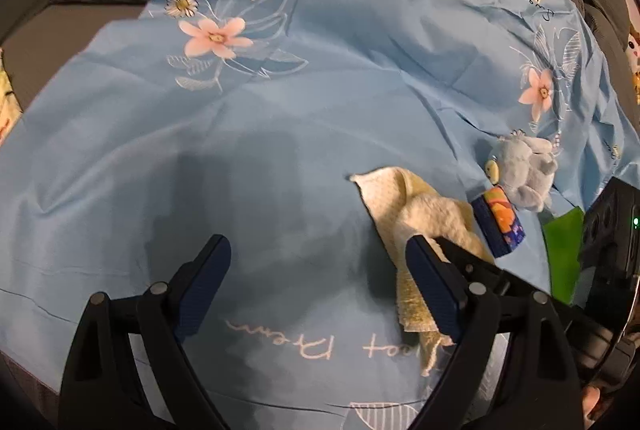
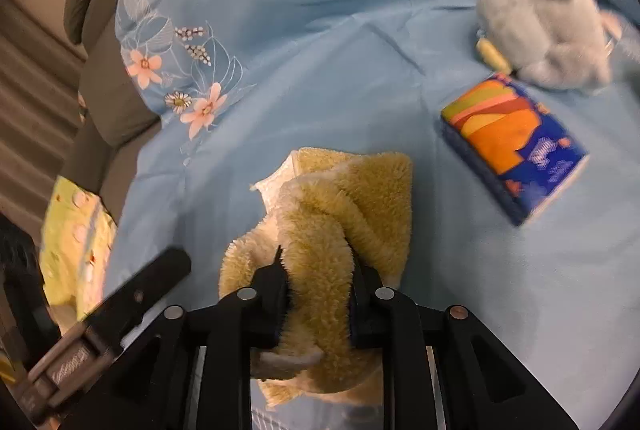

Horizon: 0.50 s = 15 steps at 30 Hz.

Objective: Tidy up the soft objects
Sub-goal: 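Grasp the beige towel with the right gripper and lift it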

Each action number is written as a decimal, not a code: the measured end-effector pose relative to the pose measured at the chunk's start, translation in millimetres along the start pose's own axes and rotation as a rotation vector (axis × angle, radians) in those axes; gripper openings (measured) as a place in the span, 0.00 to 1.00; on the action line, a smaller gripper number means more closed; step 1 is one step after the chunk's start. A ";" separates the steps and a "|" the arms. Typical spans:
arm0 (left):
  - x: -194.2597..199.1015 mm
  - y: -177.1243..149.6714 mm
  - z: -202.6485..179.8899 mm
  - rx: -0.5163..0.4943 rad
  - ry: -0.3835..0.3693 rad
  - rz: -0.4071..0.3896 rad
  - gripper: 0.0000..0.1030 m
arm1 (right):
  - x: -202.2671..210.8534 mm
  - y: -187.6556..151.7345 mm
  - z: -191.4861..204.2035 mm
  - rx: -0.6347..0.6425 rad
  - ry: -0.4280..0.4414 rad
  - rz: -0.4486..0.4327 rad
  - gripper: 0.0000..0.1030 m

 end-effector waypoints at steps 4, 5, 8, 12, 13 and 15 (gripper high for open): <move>-0.4 -2.4 -5.4 0.006 -0.046 0.013 0.86 | 7.3 3.5 3.9 0.012 0.028 -0.001 0.47; -2.3 -3.8 -8.3 -0.005 -0.056 0.025 0.86 | 11.4 4.3 4.9 0.024 0.019 -0.008 0.55; -7.2 -7.0 -13.5 -0.014 -0.077 0.053 0.86 | 28.3 9.4 1.4 0.041 -0.034 -0.064 0.72; -10.5 -12.7 -26.6 -0.030 -0.151 0.086 0.86 | 49.4 20.4 -20.0 -0.046 -0.037 -0.117 0.72; -11.3 -14.4 -30.8 -0.040 -0.164 0.091 0.86 | 52.5 21.4 -22.9 -0.059 -0.030 -0.118 0.72; -13.8 -16.9 -35.5 -0.051 -0.179 0.106 0.86 | 57.7 22.8 -28.1 -0.075 -0.017 -0.113 0.72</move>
Point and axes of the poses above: each gripper's, at about its wrist camera, not at the fingertips, and x roughly against the way its jaws point, z to its left, y to its top, the point moved 3 cm from there along -x, roughly the way its jaws point, and after that the axes turned 1 degree about -z, right-handed, at the moved point
